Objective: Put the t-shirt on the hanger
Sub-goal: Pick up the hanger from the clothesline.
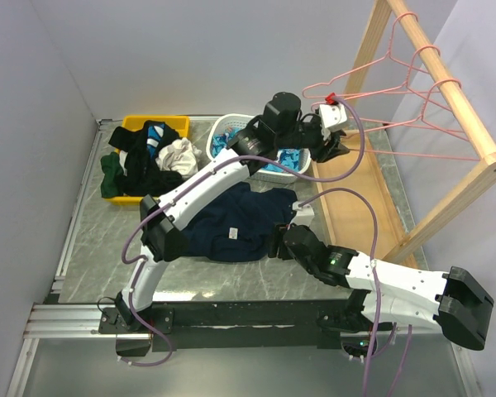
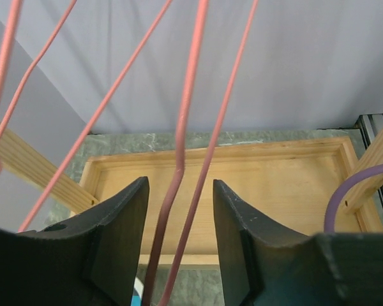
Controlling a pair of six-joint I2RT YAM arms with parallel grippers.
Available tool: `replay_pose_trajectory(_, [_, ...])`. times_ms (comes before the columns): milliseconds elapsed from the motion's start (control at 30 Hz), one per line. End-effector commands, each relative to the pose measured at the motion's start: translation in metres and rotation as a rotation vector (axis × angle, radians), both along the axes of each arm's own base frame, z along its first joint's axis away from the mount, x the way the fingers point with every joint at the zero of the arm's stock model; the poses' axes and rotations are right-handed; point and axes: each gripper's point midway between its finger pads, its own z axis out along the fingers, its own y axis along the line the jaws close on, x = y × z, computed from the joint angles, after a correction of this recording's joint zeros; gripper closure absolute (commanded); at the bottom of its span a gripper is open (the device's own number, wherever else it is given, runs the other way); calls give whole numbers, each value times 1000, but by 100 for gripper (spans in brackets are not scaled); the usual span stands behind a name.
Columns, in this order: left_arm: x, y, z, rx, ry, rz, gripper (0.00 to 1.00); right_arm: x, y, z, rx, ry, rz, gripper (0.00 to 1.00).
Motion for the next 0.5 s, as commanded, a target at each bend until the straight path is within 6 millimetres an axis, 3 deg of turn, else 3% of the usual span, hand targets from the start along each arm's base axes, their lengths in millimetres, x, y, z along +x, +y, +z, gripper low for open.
replay_pose_trajectory(0, [-9,-3,17,-28,-48,-19,52,1,4,8,32,-23,-6,31])
replay_pose_trajectory(100, [-13,-3,21,-31,-52,-30,60,1,4,8,32,-22,-6,31])
replay_pose_trajectory(200, [-14,-5,22,-33,-65,-18,82,1,3,7,25,-22,-8,31])
replay_pose_trajectory(233, [-13,-5,23,-35,-67,-12,99,2,3,8,25,-23,-9,31])
replay_pose_trajectory(467, [-22,2,56,-121,-92,-4,99,3,0,12,11,-37,-20,30])
